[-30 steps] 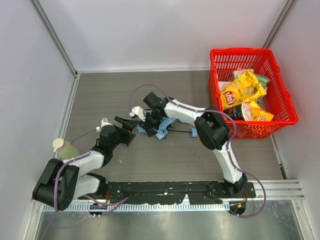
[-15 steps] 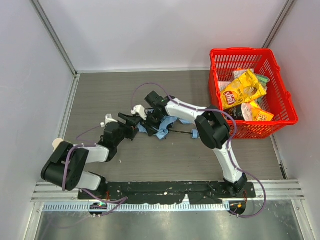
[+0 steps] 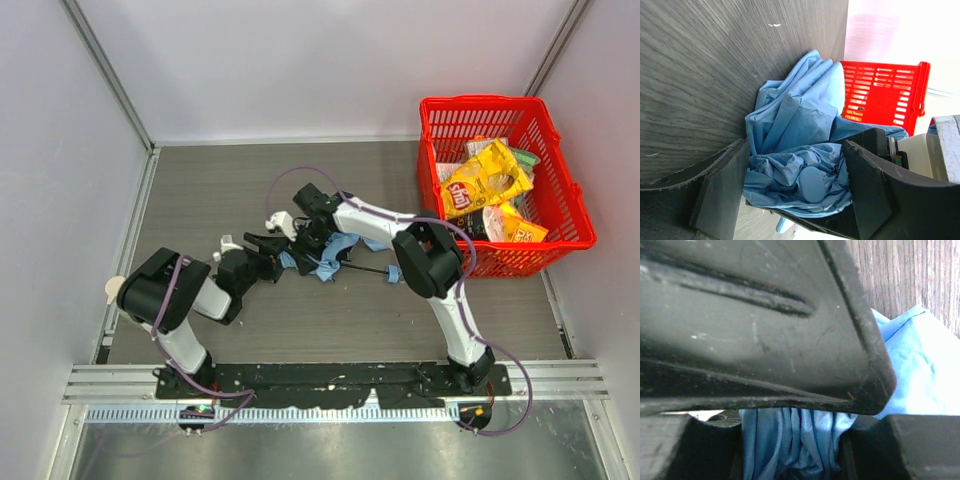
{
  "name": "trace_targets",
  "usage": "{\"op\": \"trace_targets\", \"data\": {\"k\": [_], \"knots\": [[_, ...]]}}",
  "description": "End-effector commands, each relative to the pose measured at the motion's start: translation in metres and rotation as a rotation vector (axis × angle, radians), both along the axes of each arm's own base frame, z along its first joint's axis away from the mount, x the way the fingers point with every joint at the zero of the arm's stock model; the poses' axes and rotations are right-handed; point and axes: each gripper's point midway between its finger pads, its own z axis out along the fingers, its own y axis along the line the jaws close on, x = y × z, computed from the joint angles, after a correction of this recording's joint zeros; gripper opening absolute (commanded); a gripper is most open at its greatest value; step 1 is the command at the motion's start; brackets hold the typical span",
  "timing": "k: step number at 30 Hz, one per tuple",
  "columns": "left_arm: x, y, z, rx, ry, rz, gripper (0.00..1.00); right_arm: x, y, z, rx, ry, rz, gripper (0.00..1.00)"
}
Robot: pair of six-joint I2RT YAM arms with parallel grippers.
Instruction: Put away the umbrella
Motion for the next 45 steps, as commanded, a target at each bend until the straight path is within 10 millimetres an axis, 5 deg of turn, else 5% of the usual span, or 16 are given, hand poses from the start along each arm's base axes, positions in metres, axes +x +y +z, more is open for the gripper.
{"op": "trace_targets", "data": {"k": [1,5,9,18,21,26,30,37,45], "knots": [[-0.012,-0.026,-0.004,0.005,-0.007,-0.124,0.79,-0.064,-0.02,-0.06,-0.139,0.247,0.024,0.01],[-0.007,-0.033,-0.017,0.028,0.017,-0.129,0.78,-0.056,-0.015,-0.052,-0.111,0.199,0.016,0.01],[0.0,-0.034,-0.029,0.079,0.005,-0.113,0.65,-0.056,-0.008,-0.049,-0.1,0.172,0.034,0.01],[-0.008,-0.021,-0.042,0.219,0.004,-0.121,0.07,-0.053,-0.005,-0.056,-0.12,0.105,0.02,0.01],[-0.012,-0.02,-0.047,0.245,0.02,-0.136,0.0,-0.045,-0.007,-0.055,-0.141,0.071,-0.017,0.21],[-0.023,-0.017,-0.059,0.26,0.057,-0.157,0.0,-0.037,-0.009,-0.036,-0.131,0.016,-0.101,0.52],[-0.03,-0.01,-0.063,0.28,0.075,-0.147,0.0,-0.021,-0.016,-0.011,-0.125,-0.08,-0.242,0.66],[-0.038,-0.002,-0.068,0.302,0.145,-0.127,0.0,-0.01,-0.023,0.057,-0.041,-0.194,-0.343,0.73],[-0.038,-0.003,-0.068,0.299,0.147,-0.128,0.0,-0.023,-0.01,0.115,0.086,-0.142,-0.334,0.75]]}}
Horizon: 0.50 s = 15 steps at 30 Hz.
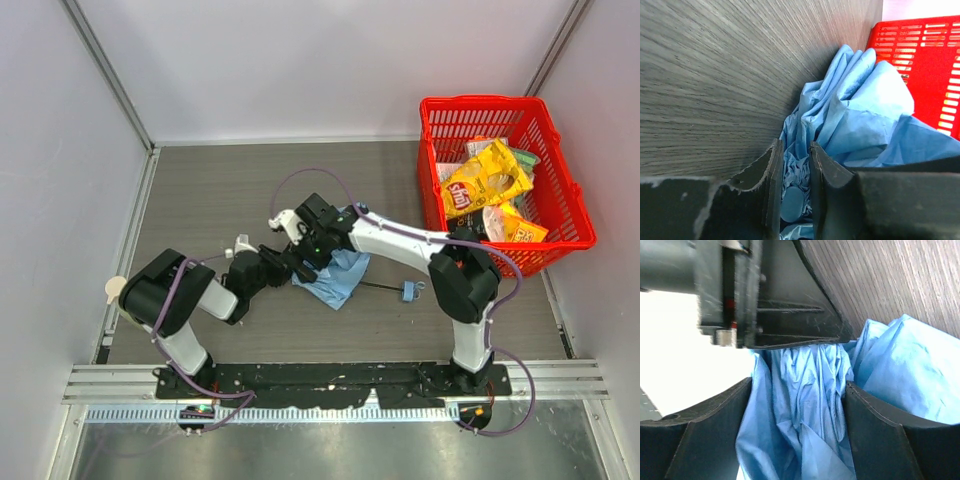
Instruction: Put away the umbrella
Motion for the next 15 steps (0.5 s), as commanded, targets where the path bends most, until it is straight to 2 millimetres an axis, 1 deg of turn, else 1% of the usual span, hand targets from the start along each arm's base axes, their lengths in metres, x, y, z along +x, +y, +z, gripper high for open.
{"op": "trace_targets", "data": {"k": [1,4,6,9,10,11,12,13,14,15], "knots": [[-0.019,0.022,-0.046,0.147,0.13,0.016,0.0,-0.003,0.013,0.074,0.163,-0.013,-0.027,0.75],[-0.019,0.022,-0.047,0.146,0.132,0.017,0.0,0.002,0.012,0.086,0.177,-0.015,-0.049,0.75],[-0.02,0.021,-0.048,0.144,0.138,0.014,0.0,0.007,0.014,0.099,0.204,-0.025,-0.068,0.75],[-0.019,0.02,-0.047,0.139,0.138,0.016,0.0,0.02,0.014,0.115,0.254,-0.017,-0.122,0.75],[-0.019,0.02,-0.047,0.137,0.139,0.016,0.0,0.013,0.02,0.12,0.29,0.03,-0.097,0.75],[-0.02,0.02,-0.048,0.137,0.142,0.015,0.0,0.009,0.023,0.13,0.327,0.058,-0.088,0.75],[-0.02,0.021,-0.048,0.138,0.144,0.018,0.0,-0.007,0.032,0.139,0.383,0.132,-0.039,0.75],[-0.02,0.02,-0.049,0.139,0.15,0.018,0.0,-0.016,0.039,0.149,0.436,0.18,-0.016,0.77],[-0.02,0.021,-0.049,0.138,0.156,0.019,0.0,-0.034,0.046,0.159,0.488,0.268,0.033,0.77],[-0.02,0.019,-0.049,0.138,0.158,0.013,0.0,-0.047,0.052,0.168,0.526,0.319,0.077,0.76]]}}
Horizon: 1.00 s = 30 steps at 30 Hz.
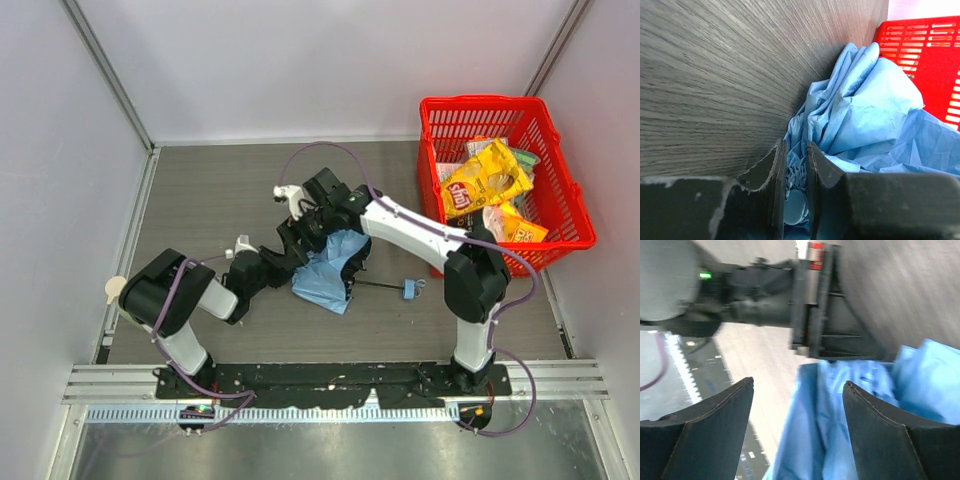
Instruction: Put away the umbrella
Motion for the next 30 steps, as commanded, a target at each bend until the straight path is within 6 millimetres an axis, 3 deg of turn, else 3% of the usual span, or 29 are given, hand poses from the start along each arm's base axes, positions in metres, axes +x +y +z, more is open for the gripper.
{"op": "trace_targets", "data": {"k": [1,4,6,8,10,11,12,13,14,15,16,17,18,19,20,25,27,30], "knots": [[-0.018,0.02,-0.046,0.131,0.143,0.018,0.0,-0.054,0.028,0.099,0.315,0.189,0.139,0.77],[-0.02,0.019,-0.046,0.123,0.148,0.014,0.0,-0.094,0.038,0.143,0.543,0.331,0.229,0.76],[-0.019,0.019,-0.046,0.124,0.144,0.013,0.0,-0.102,0.037,0.174,0.656,0.358,0.235,0.77],[-0.019,0.019,-0.044,0.122,0.144,0.016,0.0,-0.102,0.034,0.184,0.676,0.279,0.251,0.77],[-0.018,0.018,-0.042,0.117,0.14,0.014,0.0,-0.097,0.021,0.167,0.529,0.179,0.185,0.78],[-0.017,0.017,-0.041,0.113,0.138,0.013,0.0,-0.084,0.019,0.156,0.466,0.084,0.115,0.78],[-0.017,0.017,-0.04,0.114,0.136,0.013,0.0,-0.09,0.012,0.142,0.394,0.016,0.143,0.78],[-0.018,0.017,-0.04,0.113,0.138,0.012,0.0,-0.081,0.009,0.127,0.324,-0.098,0.127,0.78],[-0.018,0.017,-0.04,0.114,0.142,0.014,0.0,-0.099,0.006,0.111,0.263,-0.125,0.16,0.78],[-0.018,0.017,-0.039,0.114,0.142,0.014,0.0,-0.094,0.002,0.097,0.192,-0.236,0.158,0.78],[-0.018,0.017,-0.038,0.113,0.142,0.013,0.0,-0.116,0.001,0.078,0.147,-0.264,0.209,0.78],[-0.018,0.017,-0.038,0.114,0.143,0.013,0.0,-0.109,-0.002,0.069,0.092,-0.356,0.186,0.78],[-0.019,0.017,-0.037,0.112,0.146,0.012,0.0,-0.119,-0.005,0.055,0.058,-0.413,0.189,0.78],[-0.019,0.017,-0.037,0.115,0.148,0.013,0.0,-0.123,-0.004,0.056,0.07,-0.455,0.198,0.78],[-0.019,0.017,-0.037,0.115,0.153,0.013,0.0,-0.131,-0.003,0.041,0.052,-0.503,0.199,0.78],[-0.018,0.016,-0.037,0.107,0.163,0.014,0.0,-0.142,-0.002,0.007,-0.019,-0.639,0.205,0.78],[-0.017,0.015,-0.037,0.109,0.165,0.012,0.0,-0.138,-0.003,-0.013,-0.09,-0.658,0.197,0.78],[-0.018,0.015,-0.037,0.114,0.17,0.007,0.0,-0.102,-0.023,-0.04,-0.264,-0.792,0.073,0.79]]}}
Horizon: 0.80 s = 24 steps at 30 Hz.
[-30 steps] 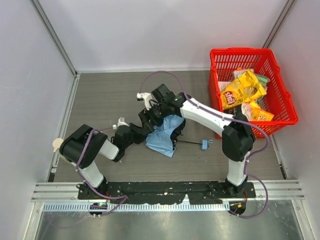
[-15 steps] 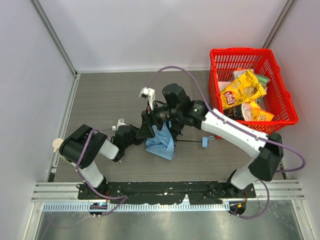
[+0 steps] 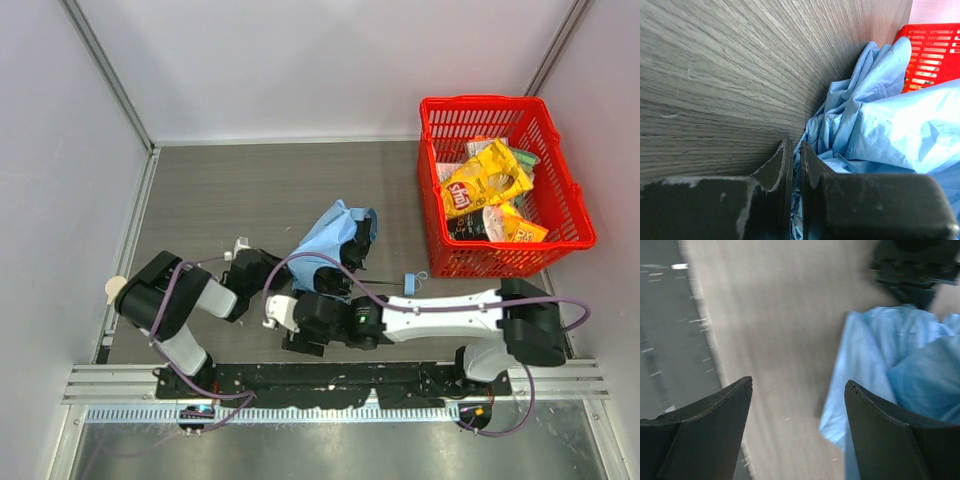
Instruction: Put away the umbrella
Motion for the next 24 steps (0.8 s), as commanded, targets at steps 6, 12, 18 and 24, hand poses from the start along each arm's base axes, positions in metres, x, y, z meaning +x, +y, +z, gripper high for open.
{"op": "trace_targets", "data": {"k": [6,12,18,24], "knots": [[-0.016,0.01,-0.029,0.071,0.111,-0.002,0.0,0.107,-0.038,-0.024,-0.233,-0.574,-0.303,0.82],[-0.019,0.006,-0.033,0.058,0.125,-0.026,0.0,0.151,-0.055,-0.037,-0.259,-0.603,-0.358,0.83],[-0.02,0.003,-0.033,0.05,0.127,-0.045,0.0,0.178,-0.04,-0.037,-0.235,-0.595,-0.323,0.83],[-0.02,0.001,-0.032,0.055,0.124,-0.065,0.0,0.197,-0.03,-0.057,-0.234,-0.385,-0.143,0.63]]}}
